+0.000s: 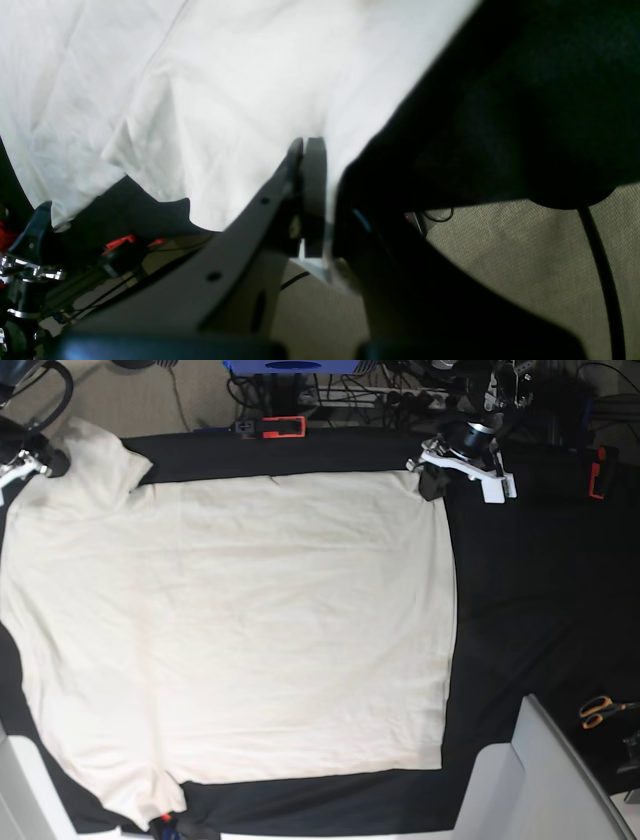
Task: Fold the T-shirt properly
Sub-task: 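Grasp the shirt edges at the shoulders with both grippers, then lift and pull the shirt edge toward the arms with both grippers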
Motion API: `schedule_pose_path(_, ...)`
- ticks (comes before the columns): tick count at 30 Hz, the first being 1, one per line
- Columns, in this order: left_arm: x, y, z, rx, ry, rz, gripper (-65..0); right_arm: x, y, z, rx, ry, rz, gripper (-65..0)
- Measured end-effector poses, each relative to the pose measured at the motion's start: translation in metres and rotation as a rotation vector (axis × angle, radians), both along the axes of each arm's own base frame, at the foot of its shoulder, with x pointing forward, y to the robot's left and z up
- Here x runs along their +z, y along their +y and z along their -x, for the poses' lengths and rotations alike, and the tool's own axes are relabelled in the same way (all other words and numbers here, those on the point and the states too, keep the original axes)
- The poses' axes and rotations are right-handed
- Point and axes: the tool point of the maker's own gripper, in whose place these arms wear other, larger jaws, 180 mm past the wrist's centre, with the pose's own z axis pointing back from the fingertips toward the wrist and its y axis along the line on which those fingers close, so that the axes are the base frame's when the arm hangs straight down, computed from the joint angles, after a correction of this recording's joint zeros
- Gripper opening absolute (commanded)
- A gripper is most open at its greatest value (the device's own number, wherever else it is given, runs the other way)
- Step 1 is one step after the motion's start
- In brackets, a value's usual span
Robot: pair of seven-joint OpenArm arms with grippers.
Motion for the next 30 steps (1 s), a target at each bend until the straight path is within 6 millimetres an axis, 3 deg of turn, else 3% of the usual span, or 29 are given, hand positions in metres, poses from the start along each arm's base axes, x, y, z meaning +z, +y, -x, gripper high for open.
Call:
schedule_pose_path(5, 0.000, 0.001, 0.000, -0.008, 0.003, -0.004, -65.0, -0.003, 0.013, -0.005, 0.069, 0.011, -0.008, -64.8)
schedule_pose_path(10, 0.006, -0.001, -0.003, -0.033, 0.002, -0.020, -65.0, 0.000, 0.014, -0.006, 0.088, 0.010, 0.010, -64.8)
schedule_pose_path(14, 0.017, -0.004, -0.002, -0.051, -0.020, -0.029, -65.0, 0.023, -0.001, -0.014, 0.132, -0.031, 0.110, -64.8)
schedule_pose_path(18, 0.027, -0.011, -0.010, -0.090, -0.025, -0.023, -65.0, 0.041, -0.010, -0.029, 0.153, -0.080, 0.171, -64.8)
schedule_pose_path(23, 0.038, -0.011, -0.028, -0.137, -0.028, -0.033, -65.0, 0.048, -0.017, -0.044, 0.168, -0.096, 0.190, -64.8)
schedule_pose_path(27, 0.050, -0.014, -0.051, -0.147, -0.072, -0.033, -65.0, 0.058, -0.018, -0.066, 0.215, -0.125, 0.210, -64.8)
schedule_pose_path(30, 0.050, -0.015, -0.057, -0.160, -0.065, -0.030, -65.0, 0.065, -0.015, -0.085, 0.221, -0.165, 0.208, -64.8)
